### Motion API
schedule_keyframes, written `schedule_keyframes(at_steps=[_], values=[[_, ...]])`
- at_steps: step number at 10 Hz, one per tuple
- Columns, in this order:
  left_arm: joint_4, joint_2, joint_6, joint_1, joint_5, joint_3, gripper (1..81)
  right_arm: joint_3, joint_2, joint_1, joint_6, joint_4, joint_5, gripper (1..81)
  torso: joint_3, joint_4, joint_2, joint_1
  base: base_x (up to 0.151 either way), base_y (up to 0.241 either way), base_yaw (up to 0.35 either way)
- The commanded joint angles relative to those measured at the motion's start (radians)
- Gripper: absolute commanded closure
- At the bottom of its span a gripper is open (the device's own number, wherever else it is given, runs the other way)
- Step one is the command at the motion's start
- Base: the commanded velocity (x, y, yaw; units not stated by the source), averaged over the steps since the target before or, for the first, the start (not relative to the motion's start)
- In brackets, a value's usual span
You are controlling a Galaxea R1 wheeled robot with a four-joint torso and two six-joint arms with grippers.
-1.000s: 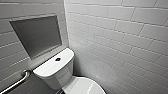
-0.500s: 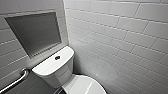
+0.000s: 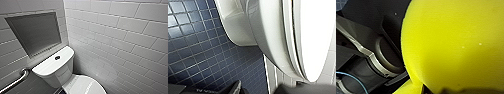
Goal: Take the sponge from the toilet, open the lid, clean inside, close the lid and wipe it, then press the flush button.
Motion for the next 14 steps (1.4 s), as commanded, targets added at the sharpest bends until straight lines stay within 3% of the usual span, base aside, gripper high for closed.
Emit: schedule_keyframes(at_steps=[1, 7, 10, 13, 14], values=[[0.004, 0.011, -0.037, -0.114, 0.027, 0.038, 1.0, -0.116, 0.08, -0.049, 0.008, -0.008, -0.069, 81.1, 0.0, 0.0, 0.0, 0.0, 0.0, 0.0, 0.0], [0.003, 0.109, -0.072, -0.14, 0.021, -0.019, 1.0, -0.114, 0.077, -0.027, 0.008, -0.008, -0.071, 81.1, 0.0, 0.0, 0.0, 0.0, 0.0, 0.0, 0.0], [0.003, 0.137, -0.209, -0.163, -0.01, -0.073, 1.0, -0.114, 0.077, -0.025, 0.008, -0.007, -0.071, 81.1, 0.0, 0.0, 0.0, 0.0, 0.0, 0.0, 0.0], [0.003, 0.174, -0.268, -0.177, -0.008, -0.154, 1.0, -0.111, 0.081, -0.019, 0.008, -0.01, -0.074, 81.1, 0.0, 0.0, 0.0, 0.0, 0.0, 0.0, 0.0], [0.004, 0.189, -0.273, -0.188, -0.008, -0.186, 1.0, -0.111, 0.081, -0.021, 0.008, -0.011, -0.074, 81.1, -0.094, 0.0, 0.0, 0.0, 0.0, 0.0, 0.0]])
